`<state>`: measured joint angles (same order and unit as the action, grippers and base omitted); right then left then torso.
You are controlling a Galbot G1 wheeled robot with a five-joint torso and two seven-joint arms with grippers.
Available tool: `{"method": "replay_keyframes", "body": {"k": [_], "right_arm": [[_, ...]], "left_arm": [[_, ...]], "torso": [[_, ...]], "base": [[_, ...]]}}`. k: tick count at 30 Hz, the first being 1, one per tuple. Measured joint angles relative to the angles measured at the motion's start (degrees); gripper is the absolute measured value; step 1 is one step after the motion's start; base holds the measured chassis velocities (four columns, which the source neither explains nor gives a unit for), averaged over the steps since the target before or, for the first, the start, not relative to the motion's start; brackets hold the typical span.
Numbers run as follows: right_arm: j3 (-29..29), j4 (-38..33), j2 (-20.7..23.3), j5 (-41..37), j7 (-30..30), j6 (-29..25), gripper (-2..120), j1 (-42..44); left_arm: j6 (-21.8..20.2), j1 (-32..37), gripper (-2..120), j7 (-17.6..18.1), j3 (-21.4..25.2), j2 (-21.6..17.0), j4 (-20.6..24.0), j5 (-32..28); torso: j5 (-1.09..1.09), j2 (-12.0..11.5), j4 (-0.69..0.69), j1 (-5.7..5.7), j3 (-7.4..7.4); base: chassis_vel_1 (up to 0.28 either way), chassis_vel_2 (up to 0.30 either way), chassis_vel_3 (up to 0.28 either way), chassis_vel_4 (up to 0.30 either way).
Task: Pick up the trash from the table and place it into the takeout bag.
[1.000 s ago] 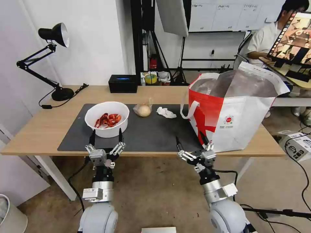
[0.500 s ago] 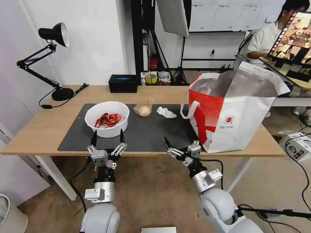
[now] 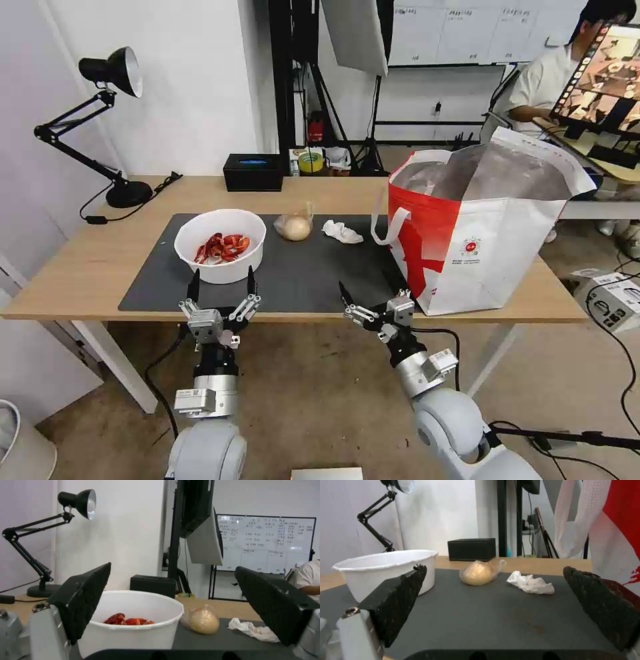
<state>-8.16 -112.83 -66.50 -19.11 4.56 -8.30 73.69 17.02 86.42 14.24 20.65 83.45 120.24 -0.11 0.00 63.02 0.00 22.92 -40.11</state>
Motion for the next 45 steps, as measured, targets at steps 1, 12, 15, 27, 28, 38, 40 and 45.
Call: {"method": "replay_keyframes", "body": {"k": [1, 12, 15, 27, 28, 38, 40, 45], "right_arm": [[0.0, 0.0, 0.0, 0.0, 0.0, 0.0, 100, 0.0], [5.73, 1.9, -0.23, -4.94, 6.19, 6.1, 100, -7.88], [6.03, 1.88, -0.27, -5.02, 6.25, 6.11, 100, -9.52], [6.29, 3.39, -0.17, -6.77, 6.96, 7.21, 100, -13.31], [6.56, 3.78, -0.17, -7.36, 7.29, 7.5, 100, -14.08], [8.81, 7.81, -1.14, -10.31, 9.16, 8.82, 100, -19.53], [9.51, 9.01, -1.51, -10.63, 9.42, 8.91, 100, -20.71], [10.27, 10.48, -1.94, -10.93, 9.56, 8.95, 100, -22.04]], "left_arm": [[0.0, 0.0, 100, 0.0, 0.0, 0.0, 0.0, 0.0], [0.09, 0.94, 100, -0.05, 0.45, 0.91, 1.08, 1.25], [0.1, 1.14, 100, -0.04, 0.42, 0.93, 1.26, 1.27], [-0.04, 0.78, 100, -0.05, -0.37, 1.06, 1.16, 1.53], [-0.04, 0.8, 100, -0.05, -0.4, 1.1, 1.1, 1.54], [-0.05, 0.48, 100, -0.05, 0.15, 0.87, 0.8, 1.41], [-0.06, 0.28, 100, -0.05, 0.34, 0.76, 0.59, 1.26], [-0.07, 0.01, 100, -0.04, 0.39, 0.73, 0.27, 1.18]], "torso": [[0.0, 0.0, 0.0, 0.0, 0.0], [0.02, -0.01, 0.02, 0.0, -0.01], [0.0, -0.01, 0.0, 0.0, 0.0], [0.0, -0.01, 0.0, 0.0, 0.0], [0.0, -0.01, 0.0, 0.0, 0.0], [0.0, -0.01, 0.0, 0.0, 0.0], [0.0, -0.01, 0.0, 0.0, 0.0], [0.0, 0.0, 0.0, 0.0, 0.0]], "base": [[0.0, 0.0, 0.0, 0.0], [0.0, 0.0, 0.0, 0.0], [0.0, 0.0, 0.0, 0.0], [0.0, 0.0, 0.0, 0.0], [0.0, 0.0, 0.0, 0.0], [0.0, 0.0, 0.0, 0.0], [0.0, 0.0, 0.0, 0.0], [0.0, 0.0, 0.0, 0.0]]}}
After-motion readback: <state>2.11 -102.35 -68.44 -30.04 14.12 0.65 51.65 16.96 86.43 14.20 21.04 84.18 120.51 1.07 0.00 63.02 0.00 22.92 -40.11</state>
